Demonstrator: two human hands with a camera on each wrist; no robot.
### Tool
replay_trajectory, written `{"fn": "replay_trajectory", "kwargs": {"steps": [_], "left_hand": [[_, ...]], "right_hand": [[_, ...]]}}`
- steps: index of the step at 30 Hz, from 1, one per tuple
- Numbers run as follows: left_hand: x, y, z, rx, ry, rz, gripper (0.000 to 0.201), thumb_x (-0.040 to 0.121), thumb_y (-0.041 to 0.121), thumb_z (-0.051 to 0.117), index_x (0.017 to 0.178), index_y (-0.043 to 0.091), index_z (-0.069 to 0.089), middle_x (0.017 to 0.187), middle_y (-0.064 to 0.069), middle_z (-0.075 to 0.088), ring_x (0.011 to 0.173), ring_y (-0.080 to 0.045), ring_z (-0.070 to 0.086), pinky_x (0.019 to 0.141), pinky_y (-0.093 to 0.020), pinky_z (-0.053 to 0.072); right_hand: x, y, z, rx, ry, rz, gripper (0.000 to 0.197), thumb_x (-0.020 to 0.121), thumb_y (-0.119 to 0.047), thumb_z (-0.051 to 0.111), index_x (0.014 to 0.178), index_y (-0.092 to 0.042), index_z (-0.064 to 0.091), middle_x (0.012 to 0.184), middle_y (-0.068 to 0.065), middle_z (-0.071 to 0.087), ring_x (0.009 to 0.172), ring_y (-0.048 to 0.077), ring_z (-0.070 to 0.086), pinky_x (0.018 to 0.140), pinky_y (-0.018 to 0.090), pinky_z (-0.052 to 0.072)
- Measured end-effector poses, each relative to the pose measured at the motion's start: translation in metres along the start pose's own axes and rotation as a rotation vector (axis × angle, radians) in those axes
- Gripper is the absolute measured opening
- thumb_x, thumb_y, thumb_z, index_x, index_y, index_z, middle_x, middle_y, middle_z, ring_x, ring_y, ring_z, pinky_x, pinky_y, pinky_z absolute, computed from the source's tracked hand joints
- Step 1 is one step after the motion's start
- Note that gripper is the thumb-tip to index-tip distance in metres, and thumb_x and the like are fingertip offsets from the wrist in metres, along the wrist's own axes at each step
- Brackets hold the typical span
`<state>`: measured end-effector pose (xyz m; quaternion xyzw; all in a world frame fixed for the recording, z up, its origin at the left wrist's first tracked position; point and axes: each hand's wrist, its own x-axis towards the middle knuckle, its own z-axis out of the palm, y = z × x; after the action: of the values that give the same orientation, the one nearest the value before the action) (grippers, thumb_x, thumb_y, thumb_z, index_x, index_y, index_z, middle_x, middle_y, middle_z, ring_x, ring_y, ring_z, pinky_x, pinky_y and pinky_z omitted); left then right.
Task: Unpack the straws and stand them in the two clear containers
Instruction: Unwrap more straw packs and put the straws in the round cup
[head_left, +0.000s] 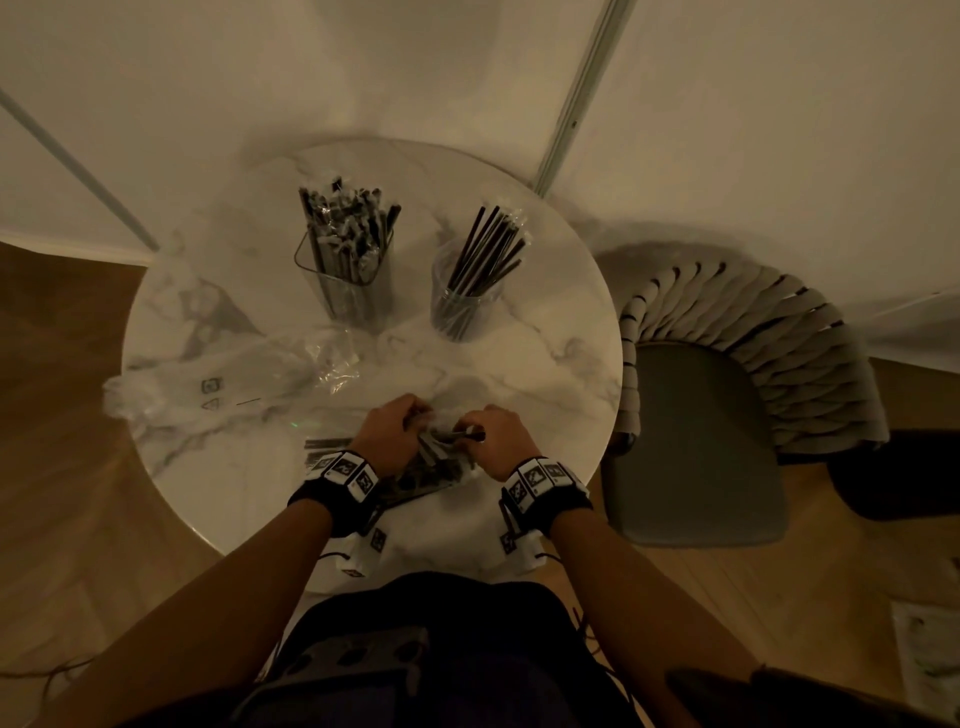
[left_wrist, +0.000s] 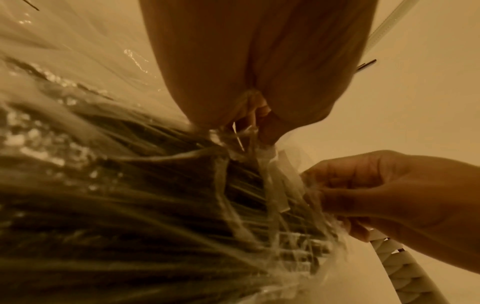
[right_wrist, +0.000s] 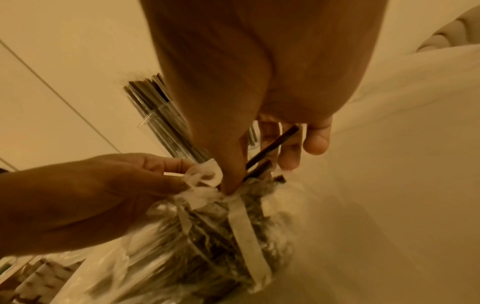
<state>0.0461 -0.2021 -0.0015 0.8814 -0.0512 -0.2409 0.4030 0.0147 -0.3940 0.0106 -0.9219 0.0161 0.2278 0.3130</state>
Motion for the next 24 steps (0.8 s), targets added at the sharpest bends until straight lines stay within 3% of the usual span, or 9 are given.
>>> {"fn": "replay_trajectory", "kwargs": {"steps": [3,7,10,12,15,18,21,24], "left_hand": [[0.0,0.0,0.001,0.003,0.006,-0.007,0.015,0.095,0.026,0.06,0.108,0.019,0.066,0.1,-0.002,0.07,0.085,-0.014,0.06,0.076,-0.021,0.039],[-0.004,0.0,-0.002,0.001,-0.067,-0.045,0.035,0.083,0.043,0.073,0.111,0.024,0.063,0.094,0.008,0.065,0.086,-0.011,0.061,0.079,-0.025,0.047],[-0.002,-0.005,-0.006,0.076,-0.154,-0.057,0.049,0.076,0.051,0.077,0.117,0.029,0.061,0.102,0.007,0.065,0.094,-0.015,0.062,0.087,-0.032,0.05],[0.0,-0.009,-0.008,0.107,-0.156,-0.061,0.044,0.079,0.045,0.076,0.117,0.028,0.063,0.109,0.001,0.067,0.099,-0.02,0.063,0.092,-0.036,0.051],[0.003,-0.009,-0.008,0.139,-0.146,-0.037,0.03,0.084,0.039,0.071,0.11,0.024,0.067,0.106,-0.004,0.07,0.097,-0.025,0.064,0.087,-0.034,0.05],[0.004,-0.008,-0.007,0.196,-0.138,-0.016,0.028,0.086,0.039,0.068,0.109,0.024,0.066,0.103,-0.005,0.069,0.095,-0.027,0.063,0.084,-0.034,0.049],[0.004,-0.009,-0.005,0.215,-0.155,-0.015,0.026,0.089,0.037,0.065,0.111,0.023,0.065,0.103,-0.007,0.068,0.094,-0.028,0.062,0.083,-0.035,0.049],[0.004,-0.009,-0.005,0.219,-0.162,-0.004,0.021,0.092,0.03,0.062,0.108,0.017,0.066,0.102,-0.01,0.067,0.095,-0.031,0.061,0.081,-0.034,0.046]], "right_hand": [[0.004,0.002,-0.002,0.028,-0.032,0.008,0.018,0.086,-0.027,0.072,0.099,-0.014,0.076,0.094,0.009,0.072,0.085,0.023,0.065,0.072,0.021,0.042],[0.007,0.009,-0.011,0.091,-0.021,0.033,0.015,0.083,-0.023,0.075,0.089,-0.009,0.077,0.085,0.009,0.072,0.079,0.022,0.066,0.071,0.029,0.051],[0.009,0.018,-0.023,0.104,0.017,0.045,0.011,0.083,-0.019,0.076,0.088,-0.009,0.076,0.087,0.008,0.072,0.08,0.019,0.064,0.076,0.03,0.05],[0.009,0.024,-0.031,0.087,0.037,0.036,0.011,0.085,-0.02,0.074,0.091,-0.011,0.076,0.089,0.007,0.071,0.08,0.016,0.059,0.075,0.026,0.044],[0.01,0.031,-0.035,0.043,0.042,0.044,0.014,0.087,-0.024,0.073,0.096,-0.015,0.075,0.093,0.005,0.066,0.081,0.013,0.054,0.076,0.024,0.04],[0.01,0.031,-0.039,0.154,-0.026,0.107,0.014,0.084,-0.019,0.076,0.096,-0.011,0.074,0.087,0.006,0.072,0.074,0.021,0.066,0.067,0.027,0.053],[0.011,0.031,-0.048,0.279,-0.068,0.114,0.018,0.083,-0.013,0.078,0.1,-0.009,0.075,0.073,0.006,0.071,0.06,0.016,0.065,0.051,0.017,0.05],[0.012,0.034,-0.053,0.458,-0.074,0.114,0.022,0.083,-0.005,0.077,0.105,-0.003,0.074,0.075,0.013,0.073,0.066,0.023,0.071,0.06,0.027,0.058]]}}
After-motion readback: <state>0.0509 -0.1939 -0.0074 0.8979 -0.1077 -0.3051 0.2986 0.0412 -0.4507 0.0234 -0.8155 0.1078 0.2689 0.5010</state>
